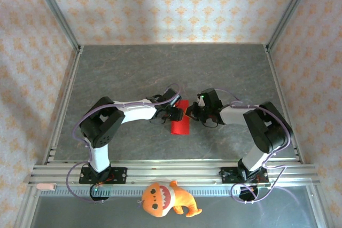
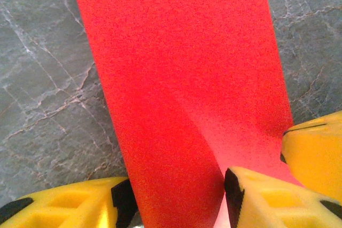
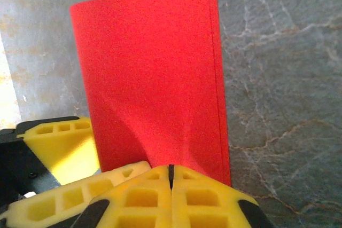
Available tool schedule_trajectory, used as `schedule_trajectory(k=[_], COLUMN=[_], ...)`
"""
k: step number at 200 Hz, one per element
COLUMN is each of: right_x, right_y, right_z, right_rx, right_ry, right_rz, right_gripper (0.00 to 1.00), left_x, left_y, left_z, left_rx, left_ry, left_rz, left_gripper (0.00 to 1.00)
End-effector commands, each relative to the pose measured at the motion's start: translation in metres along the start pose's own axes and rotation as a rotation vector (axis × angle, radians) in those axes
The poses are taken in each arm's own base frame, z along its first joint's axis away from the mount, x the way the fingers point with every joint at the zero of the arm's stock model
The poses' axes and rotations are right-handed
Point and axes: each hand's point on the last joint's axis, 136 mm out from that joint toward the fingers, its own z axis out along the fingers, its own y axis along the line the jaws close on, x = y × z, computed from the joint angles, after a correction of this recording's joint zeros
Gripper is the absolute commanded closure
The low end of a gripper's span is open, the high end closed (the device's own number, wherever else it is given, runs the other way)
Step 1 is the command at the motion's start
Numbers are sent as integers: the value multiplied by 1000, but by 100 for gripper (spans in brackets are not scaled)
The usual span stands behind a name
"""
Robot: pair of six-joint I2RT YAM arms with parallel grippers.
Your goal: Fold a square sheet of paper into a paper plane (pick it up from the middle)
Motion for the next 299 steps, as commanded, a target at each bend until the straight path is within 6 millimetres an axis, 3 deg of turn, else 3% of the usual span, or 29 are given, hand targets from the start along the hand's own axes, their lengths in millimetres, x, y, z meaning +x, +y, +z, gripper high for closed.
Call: schedule_trajectory(k=[1,72,134,225,256,270,299], right_x=[1,6,7,22,22,22,22], right_y=[4,4,17,-48,-52,-51,-52], right_z=[4,8,6,17,14,14,13], right_rx=[3,-4,-64,186,223,230,236], right_ry=[15,37,45,94,105,110,116], right_rz=[-20,-24,-26,-17,-49,-63,-74], right_gripper=[100,100,100,100,100,100,100], left_x=[30,31,33,28,18,5,-7], left_y=[60,61,62,56,41,30,21], left_z=[37,37,37,34,22,4,-14], left_rx=[-206,-210,-209,-187,-116,-66,-26], left_ry=[66,70,71,58,30,-26,-70], left_rz=[1,4,2,-9,-35,-53,-60], left_gripper=[44,44,44,44,42,42,40])
